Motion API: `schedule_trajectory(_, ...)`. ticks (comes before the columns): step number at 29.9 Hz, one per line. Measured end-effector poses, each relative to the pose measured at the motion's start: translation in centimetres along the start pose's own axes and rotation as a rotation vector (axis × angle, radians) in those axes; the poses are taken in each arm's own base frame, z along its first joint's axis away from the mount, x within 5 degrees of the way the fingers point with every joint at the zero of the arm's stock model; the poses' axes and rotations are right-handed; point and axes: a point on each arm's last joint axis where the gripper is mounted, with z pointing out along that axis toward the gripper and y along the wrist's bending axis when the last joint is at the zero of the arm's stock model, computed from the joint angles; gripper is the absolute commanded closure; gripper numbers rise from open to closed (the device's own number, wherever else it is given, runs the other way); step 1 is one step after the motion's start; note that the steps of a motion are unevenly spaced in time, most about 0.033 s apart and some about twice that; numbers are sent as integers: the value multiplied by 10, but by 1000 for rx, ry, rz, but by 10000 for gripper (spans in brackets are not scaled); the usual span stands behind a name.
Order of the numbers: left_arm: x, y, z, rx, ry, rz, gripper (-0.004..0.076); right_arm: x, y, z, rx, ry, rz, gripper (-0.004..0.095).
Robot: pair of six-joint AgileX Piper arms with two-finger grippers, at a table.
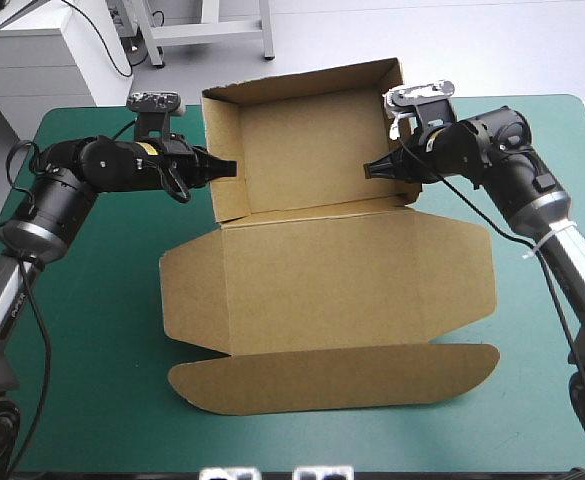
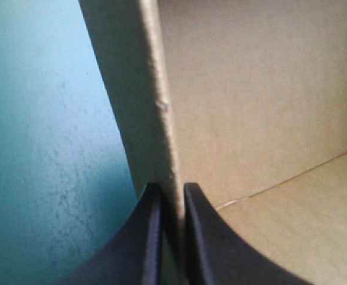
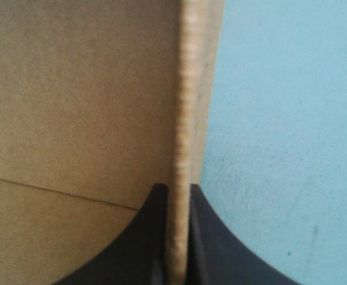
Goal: Fold the box
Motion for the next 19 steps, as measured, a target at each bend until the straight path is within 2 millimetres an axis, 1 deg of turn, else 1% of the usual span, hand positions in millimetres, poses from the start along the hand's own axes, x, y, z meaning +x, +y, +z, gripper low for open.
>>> schedule_trajectory(4, 7, 5, 19, 3, 82, -22, 732, 5, 0, 2, 5, 61, -17, 922)
schedule_trajectory(7, 14, 10, 34, 8, 153, -39, 732, 11, -1, 13, 11, 128, -22, 922)
schedule_trajectory(10, 21, 15, 47, 1, 218, -42, 732, 17, 0, 36, 10, 204, -19, 922)
schedule_trajectory(13, 25, 19, 55, -17, 270, -26, 732, 24, 2, 61, -10, 281, 3, 922)
schedule_trajectory(16, 24, 22, 58, -39, 322, 3, 732, 31, 5, 79, -41, 342, 33, 922)
schedule_trajectory(19, 21, 25, 62, -57, 385, 26, 732, 35, 8, 89, -67, 377, 55, 922)
